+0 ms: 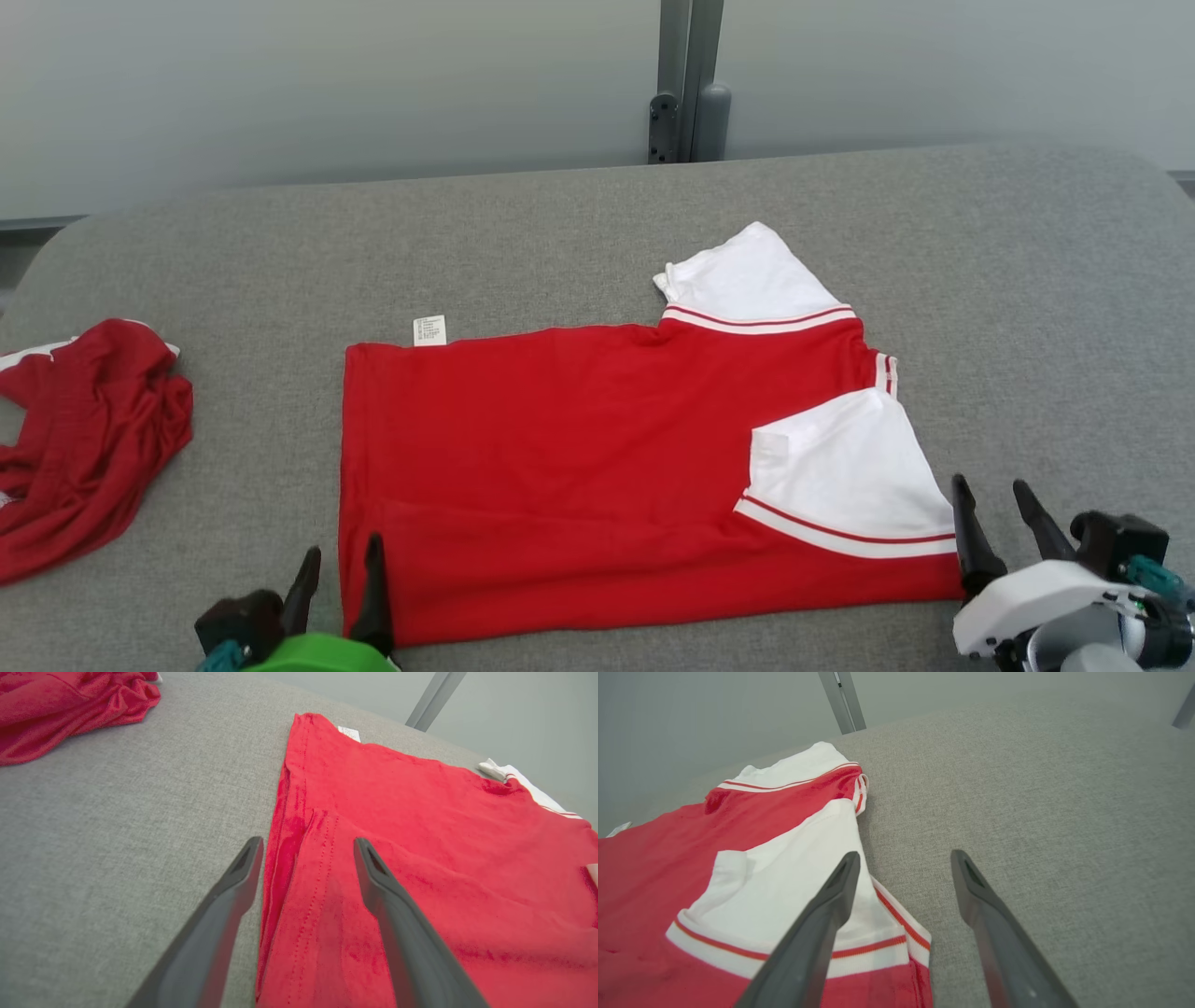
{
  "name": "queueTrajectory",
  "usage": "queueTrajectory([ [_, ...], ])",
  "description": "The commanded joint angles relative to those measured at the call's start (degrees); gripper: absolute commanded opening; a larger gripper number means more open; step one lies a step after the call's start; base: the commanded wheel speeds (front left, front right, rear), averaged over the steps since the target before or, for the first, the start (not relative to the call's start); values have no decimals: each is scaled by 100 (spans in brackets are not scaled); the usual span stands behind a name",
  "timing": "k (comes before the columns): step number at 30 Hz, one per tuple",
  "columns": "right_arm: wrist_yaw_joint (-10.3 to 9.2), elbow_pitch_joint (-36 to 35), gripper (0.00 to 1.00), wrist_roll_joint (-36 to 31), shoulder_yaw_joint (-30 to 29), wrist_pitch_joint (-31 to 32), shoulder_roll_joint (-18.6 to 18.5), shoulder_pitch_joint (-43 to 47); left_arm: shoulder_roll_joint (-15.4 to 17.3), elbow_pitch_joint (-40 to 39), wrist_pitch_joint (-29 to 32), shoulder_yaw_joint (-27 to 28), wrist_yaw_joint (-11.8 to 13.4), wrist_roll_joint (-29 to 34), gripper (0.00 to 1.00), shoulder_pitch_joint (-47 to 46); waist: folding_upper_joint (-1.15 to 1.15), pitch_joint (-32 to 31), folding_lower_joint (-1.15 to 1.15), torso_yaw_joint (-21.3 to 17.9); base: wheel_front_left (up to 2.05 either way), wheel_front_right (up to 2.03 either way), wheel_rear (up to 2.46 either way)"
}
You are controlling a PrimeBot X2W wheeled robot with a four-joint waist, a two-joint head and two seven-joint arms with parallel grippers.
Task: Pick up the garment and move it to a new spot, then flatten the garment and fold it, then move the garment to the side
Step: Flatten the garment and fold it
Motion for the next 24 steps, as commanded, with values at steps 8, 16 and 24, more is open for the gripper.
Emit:
queueTrajectory([
  [8, -8, 89, 100, -417, 196, -1, 51, -1164, 33, 382, 2, 44, 153, 535, 100, -1414, 0, 694, 0, 62, 0, 0, 0],
  [16, -8, 578, 100, -668, 585, -1, 42, -2418, 105, 1827, 13, 74, 313, 654, 100, -2975, 0, 1360, 0, 1, 0, 0, 0],
  [24, -8, 1034, 100, -791, 882, -1, -14, -3415, 222, 2752, 0, 32, 270, 715, 100, -3986, 0, 1891, 0, 1, 0, 0, 0],
])
